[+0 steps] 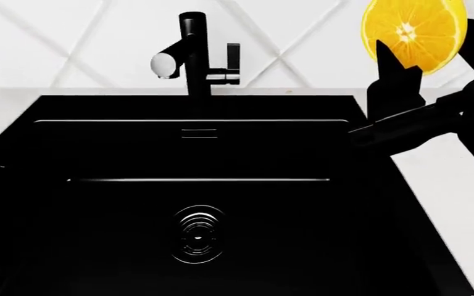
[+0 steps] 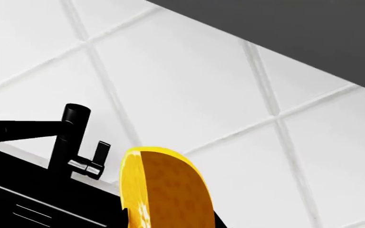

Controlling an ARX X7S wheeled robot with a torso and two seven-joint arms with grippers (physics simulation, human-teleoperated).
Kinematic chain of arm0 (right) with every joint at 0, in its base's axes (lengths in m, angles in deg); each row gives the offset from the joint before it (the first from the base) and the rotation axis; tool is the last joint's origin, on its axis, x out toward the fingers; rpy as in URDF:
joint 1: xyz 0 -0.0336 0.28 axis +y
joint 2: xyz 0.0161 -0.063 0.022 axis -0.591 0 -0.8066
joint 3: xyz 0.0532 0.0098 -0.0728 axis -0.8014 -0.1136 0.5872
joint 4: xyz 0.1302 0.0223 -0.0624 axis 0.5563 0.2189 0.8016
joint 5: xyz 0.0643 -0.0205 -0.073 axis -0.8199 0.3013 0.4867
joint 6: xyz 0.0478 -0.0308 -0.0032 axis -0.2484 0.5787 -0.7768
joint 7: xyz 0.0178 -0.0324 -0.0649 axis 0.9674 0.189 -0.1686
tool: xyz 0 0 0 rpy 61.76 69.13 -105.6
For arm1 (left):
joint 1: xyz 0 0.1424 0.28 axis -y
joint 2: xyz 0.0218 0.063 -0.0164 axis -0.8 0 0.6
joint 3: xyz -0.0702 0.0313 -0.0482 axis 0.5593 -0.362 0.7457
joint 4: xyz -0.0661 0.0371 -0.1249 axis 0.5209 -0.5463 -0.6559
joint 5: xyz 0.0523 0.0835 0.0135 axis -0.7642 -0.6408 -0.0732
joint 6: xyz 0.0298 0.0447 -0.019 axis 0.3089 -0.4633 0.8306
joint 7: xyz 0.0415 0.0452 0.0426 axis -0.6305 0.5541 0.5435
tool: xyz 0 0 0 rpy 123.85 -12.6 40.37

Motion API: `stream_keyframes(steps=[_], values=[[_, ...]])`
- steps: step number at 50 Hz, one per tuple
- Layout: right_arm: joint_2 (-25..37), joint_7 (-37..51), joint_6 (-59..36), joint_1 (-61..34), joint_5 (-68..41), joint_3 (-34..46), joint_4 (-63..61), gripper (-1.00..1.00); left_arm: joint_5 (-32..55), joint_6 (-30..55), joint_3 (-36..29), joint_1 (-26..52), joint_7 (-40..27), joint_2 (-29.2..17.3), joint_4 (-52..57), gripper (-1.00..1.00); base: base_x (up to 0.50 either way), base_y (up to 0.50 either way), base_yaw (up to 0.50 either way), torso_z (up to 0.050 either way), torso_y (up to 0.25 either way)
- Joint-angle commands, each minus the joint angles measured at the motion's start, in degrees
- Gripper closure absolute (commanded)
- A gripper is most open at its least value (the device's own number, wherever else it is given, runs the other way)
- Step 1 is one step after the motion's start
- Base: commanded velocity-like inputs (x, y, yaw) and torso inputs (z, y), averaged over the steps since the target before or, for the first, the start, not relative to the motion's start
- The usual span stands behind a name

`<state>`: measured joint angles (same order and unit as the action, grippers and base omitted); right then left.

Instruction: There is a mixed pile of frozen fruits and vegetables on the counter. Locate all the frozen vegetables and place the items in a bowl on the counter. Take all the frozen fruits and defrost them in a running sink.

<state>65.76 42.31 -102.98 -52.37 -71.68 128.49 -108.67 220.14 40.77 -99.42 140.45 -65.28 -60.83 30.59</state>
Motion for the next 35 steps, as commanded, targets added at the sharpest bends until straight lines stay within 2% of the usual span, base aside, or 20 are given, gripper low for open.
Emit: stream_keyframes(steps=[1,10,26,35], values=[[0.88,-0.62,0.1,0.65,0.66,-0.55,-0.35,1.0,-0.13,-0.5,0.27,0.63,-0.34,0.05,0.06,1.0,0.05,0.09,0.0,0.0,0.0],[1.94,-1.44,0.92,1.53,1.06,-1.2,-1.03,1.0,-0.05,-0.41,0.46,0.52,-0.56,0.3,0.01,1.0,0.01,0.01,0.0,0.0,0.001],[-3.0,-0.49,0.33,1.12,-1.61,1.75,2.76,1.0,0.03,-0.74,1.02,0.05,-0.18,-0.49,0.53,1.0,0.0,0.0,0.0,0.0,0.0],[-3.16,-1.2,3.21,4.26,-3.28,2.51,4.35,1.0,-0.48,-0.84,1.18,-0.5,0.51,-0.86,0.61,1.0,0.0,0.0,0.0,0.0,0.0]])
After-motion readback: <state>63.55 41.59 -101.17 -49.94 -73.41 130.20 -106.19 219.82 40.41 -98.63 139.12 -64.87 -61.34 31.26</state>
